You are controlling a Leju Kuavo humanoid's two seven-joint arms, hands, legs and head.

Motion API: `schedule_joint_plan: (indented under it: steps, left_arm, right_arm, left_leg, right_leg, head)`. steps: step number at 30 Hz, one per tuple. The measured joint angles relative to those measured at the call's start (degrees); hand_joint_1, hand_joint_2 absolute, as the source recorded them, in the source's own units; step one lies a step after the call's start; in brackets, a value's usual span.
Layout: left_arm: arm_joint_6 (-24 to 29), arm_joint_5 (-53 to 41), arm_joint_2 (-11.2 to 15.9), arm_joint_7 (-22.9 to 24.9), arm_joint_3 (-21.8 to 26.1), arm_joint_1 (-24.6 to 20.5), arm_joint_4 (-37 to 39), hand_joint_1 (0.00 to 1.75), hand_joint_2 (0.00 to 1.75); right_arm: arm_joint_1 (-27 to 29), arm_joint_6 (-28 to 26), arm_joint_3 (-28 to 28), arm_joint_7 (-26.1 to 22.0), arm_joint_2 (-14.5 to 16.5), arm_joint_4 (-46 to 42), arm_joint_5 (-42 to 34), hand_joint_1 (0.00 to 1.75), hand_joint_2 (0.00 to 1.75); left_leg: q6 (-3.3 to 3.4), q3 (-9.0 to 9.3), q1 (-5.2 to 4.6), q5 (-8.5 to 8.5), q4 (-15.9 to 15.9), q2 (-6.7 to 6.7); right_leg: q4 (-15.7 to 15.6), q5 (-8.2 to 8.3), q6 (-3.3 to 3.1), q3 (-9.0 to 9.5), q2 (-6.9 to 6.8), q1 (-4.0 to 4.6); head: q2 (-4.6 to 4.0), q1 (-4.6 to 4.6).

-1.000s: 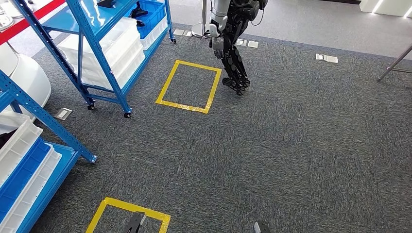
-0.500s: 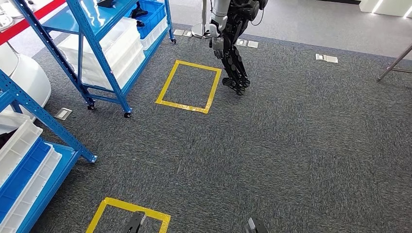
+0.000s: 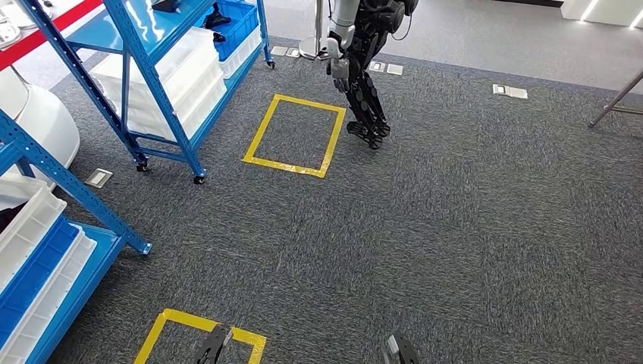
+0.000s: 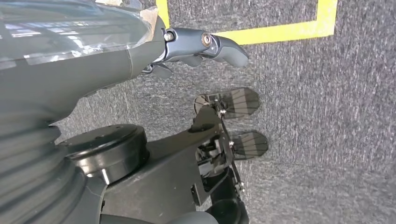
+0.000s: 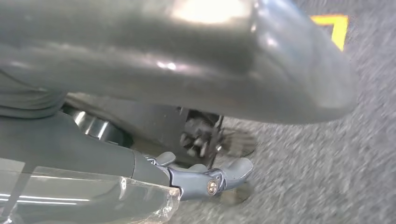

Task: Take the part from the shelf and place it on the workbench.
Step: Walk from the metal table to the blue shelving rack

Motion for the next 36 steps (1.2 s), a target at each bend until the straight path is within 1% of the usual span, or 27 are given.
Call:
schedule_joint_plan:
  steps: [3, 7, 13, 16, 23, 26, 30, 36]
  left_arm:
    - [-0.9, -0.26, 0.04, 0.06, -0.05, -0.28, -0.01, 0.0, 1.75]
    - [-1.24, -0.35, 0.15, 0.19, -0.05, -0.62, 0.01, 0.0, 1.75]
    - [-1.65, -0.68, 0.2, 0.16, -0.07, -0.76, -0.01, 0.0, 1.75]
    - [-1.7, -0.79, 0.2, 0.14, -0.08, -0.79, 0.01, 0.0, 1.75]
    - [-1.35, 0.3, 0.34, -1.72, -0.06, -0.5, 0.01, 0.0, 1.75]
    - [-1.33, 0.37, 0.4, -2.11, -0.06, -0.39, 0.01, 0.0, 1.75]
    - [-1.29, 0.43, 0.44, -2.45, -0.04, -0.3, 0.01, 0.0, 1.75]
    - [-1.26, 0.43, 0.44, -2.76, -0.01, 0.13, 0.01, 0.0, 1.75]
  right_arm:
    - [1.49, -0.02, 0.27, 0.03, -1.61, 0.01, -0.17, 0.0, 0.0]
    - [2.9, 0.39, 0.3, -0.48, -3.52, 0.02, -0.29, 0.0, 0.0]
    - [3.4, 0.09, 0.32, -0.74, -4.12, 0.02, -0.32, 0.0, 0.0]
    - [3.67, -0.15, 0.32, -1.17, -4.23, 0.02, -0.3, 0.0, 0.0]
    - [3.95, 0.24, 0.54, -1.67, -4.35, 0.02, 0.32, 0.0, 0.0]
    - [3.96, 0.38, 0.69, -1.64, -4.4, 0.02, 0.36, 0.0, 0.0]
    - [3.95, 0.36, 0.76, -1.1, -4.43, 0.02, 0.46, 0.0, 0.0]
    - [3.93, 0.19, 0.8, -0.78, -4.44, 0.02, 0.5, 0.0, 0.0]
  left_leg:
    - [0.1, 0.92, -0.01, 0.19, -1.01, -0.03]
    - [0.14, 2.27, 0.0, 0.82, -2.95, 0.04]
    - [0.12, 4.32, 0.0, 1.83, -6.03, 0.1]
    - [0.1, 4.92, 0.0, 2.09, -6.83, 0.11]
    - [0.09, 4.71, -0.01, 2.07, -6.65, 0.12]
    - [0.06, 4.26, -0.01, 2.0, -6.16, 0.11]
    - [-0.04, 2.85, -0.01, 1.54, -4.45, 0.11]
    - [-0.08, 0.09, -0.01, 0.19, -0.47, 0.11]
  right_leg:
    - [-1.03, 0.16, 0.02, 0.99, -0.04, 0.0]
    - [-3.03, 0.9, 0.12, 2.57, 0.05, 0.01]
    - [-6.14, 1.85, 0.18, 4.6, 0.08, 0.0]
    - [-6.92, 2.15, 0.13, 5.2, 0.09, 0.0]
    - [-6.66, 2.13, 0.08, 4.95, 0.09, -0.01]
    - [-6.13, 2.05, 0.06, 4.49, 0.08, -0.01]
    - [-4.36, 1.59, -0.03, 3.06, 0.08, -0.01]
    - [-0.31, 0.27, -0.15, 0.24, 0.08, 0.0]
  head:
    - [0.0, 0.02]
    - [0.0, 0.02]
    - [0.0, 0.02]
    - [0.0, 0.02]
    - [0.0, 0.01]
    - [0.0, 0.01]
    - [0.0, 0.01]
    - [0.0, 0.02]
